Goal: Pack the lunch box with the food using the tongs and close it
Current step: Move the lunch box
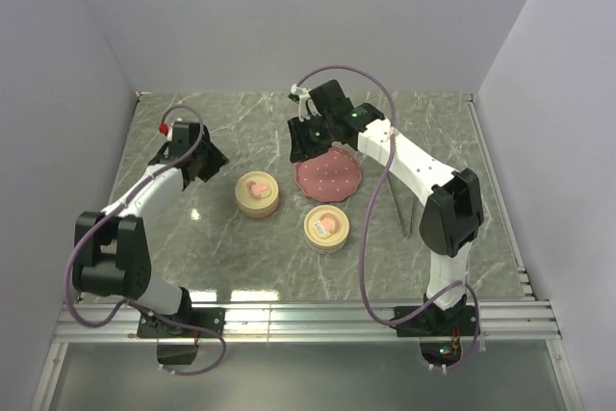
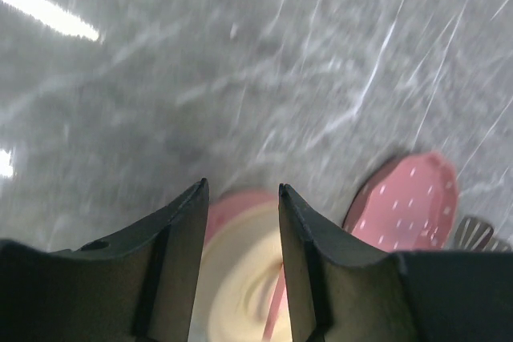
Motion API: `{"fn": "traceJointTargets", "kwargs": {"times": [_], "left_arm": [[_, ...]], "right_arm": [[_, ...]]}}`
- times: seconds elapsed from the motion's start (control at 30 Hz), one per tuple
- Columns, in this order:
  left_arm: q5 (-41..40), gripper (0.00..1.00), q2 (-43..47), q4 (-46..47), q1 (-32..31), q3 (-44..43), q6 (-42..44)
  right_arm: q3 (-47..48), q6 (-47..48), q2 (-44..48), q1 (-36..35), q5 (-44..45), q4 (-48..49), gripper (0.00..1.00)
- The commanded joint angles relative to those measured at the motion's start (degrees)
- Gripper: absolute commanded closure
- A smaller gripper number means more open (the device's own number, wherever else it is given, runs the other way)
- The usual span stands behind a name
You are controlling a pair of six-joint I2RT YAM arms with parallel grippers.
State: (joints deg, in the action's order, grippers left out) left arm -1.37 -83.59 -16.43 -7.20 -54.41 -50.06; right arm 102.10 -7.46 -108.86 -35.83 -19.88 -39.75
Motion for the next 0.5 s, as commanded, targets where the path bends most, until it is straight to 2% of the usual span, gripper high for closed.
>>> {"fn": "traceJointTargets", "kwargs": {"times": [0.0, 0.13, 0.27, 0.47], "left_arm": [[1.36, 0.54, -4.37, 6.30, 1.40, -5.34, 3.91], [6.54, 0.54, -11.40, 8.86, 1.23, -10.26, 5.15], [10.76, 0.55, -19.92, 9.48, 1.14, -15.10, 5.59], [15.95, 0.56, -25.30, 10.28, 1.05, -18.53, 7.69]], "right_arm": [[0.91, -1.06, 3.21, 0.24, 1.16, 1.95, 0.59], [-1.38, -1.85, 4.79, 0.41, 2.56, 3.36, 0.59], [0.28, -2.03, 3.92, 0.41, 4.14, 3.27, 0.59], [4.06, -2.47, 2.34, 0.77, 4.76, 3.36, 0.59]]}}
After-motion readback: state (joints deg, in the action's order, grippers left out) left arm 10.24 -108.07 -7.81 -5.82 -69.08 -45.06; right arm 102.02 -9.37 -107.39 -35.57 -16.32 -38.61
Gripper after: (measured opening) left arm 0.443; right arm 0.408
